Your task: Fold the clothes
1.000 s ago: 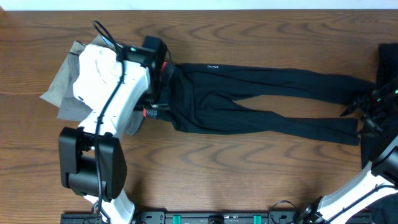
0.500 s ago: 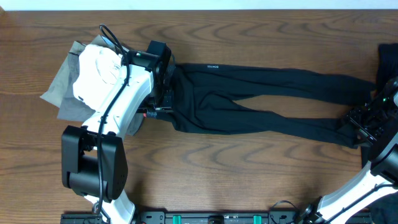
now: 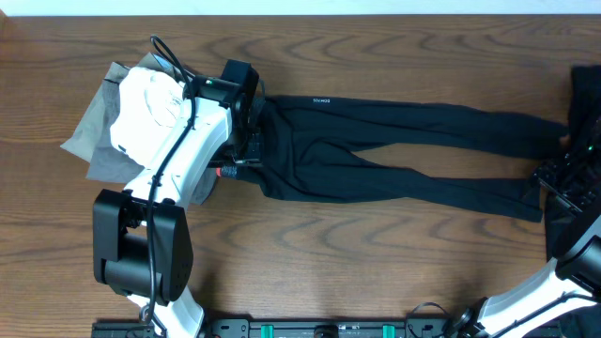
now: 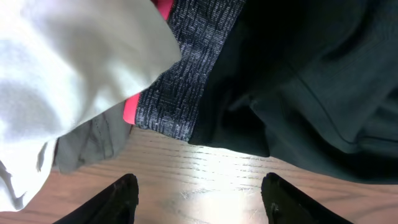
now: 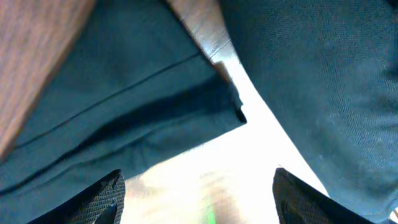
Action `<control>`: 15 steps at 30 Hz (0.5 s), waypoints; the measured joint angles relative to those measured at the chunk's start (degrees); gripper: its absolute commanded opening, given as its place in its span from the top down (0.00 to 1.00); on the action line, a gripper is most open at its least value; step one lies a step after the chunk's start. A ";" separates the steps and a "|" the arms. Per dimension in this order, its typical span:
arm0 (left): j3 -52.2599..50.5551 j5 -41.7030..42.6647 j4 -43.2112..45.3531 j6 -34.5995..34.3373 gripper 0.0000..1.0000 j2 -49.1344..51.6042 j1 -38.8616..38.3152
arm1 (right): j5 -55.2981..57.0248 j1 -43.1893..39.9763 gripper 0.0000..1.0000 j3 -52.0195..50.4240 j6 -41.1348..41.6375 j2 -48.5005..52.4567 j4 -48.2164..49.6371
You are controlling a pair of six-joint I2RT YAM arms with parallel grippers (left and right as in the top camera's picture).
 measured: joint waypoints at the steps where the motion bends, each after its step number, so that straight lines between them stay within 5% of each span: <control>1: 0.00 0.00 -0.02 0.02 0.35 0.00 0.00 | 0.15 0.00 0.26 -0.85 0.35 0.00 0.83; 7: 0.00 0.00 0.00 0.20 0.35 0.00 0.00 | 0.76 -0.15 0.31 -5.75 3.30 0.02 7.06; 9: 0.00 0.00 -0.02 0.22 0.35 0.00 0.00 | 0.90 -0.17 0.50 -6.47 4.39 0.02 8.94; 11: 0.00 0.00 -0.04 0.22 0.35 0.00 0.02 | 0.68 -0.17 0.84 -6.71 5.01 0.02 9.18; 15: 0.00 0.00 -0.09 0.22 0.34 0.00 0.00 | 0.24 -0.17 0.99 -6.82 6.32 0.02 8.24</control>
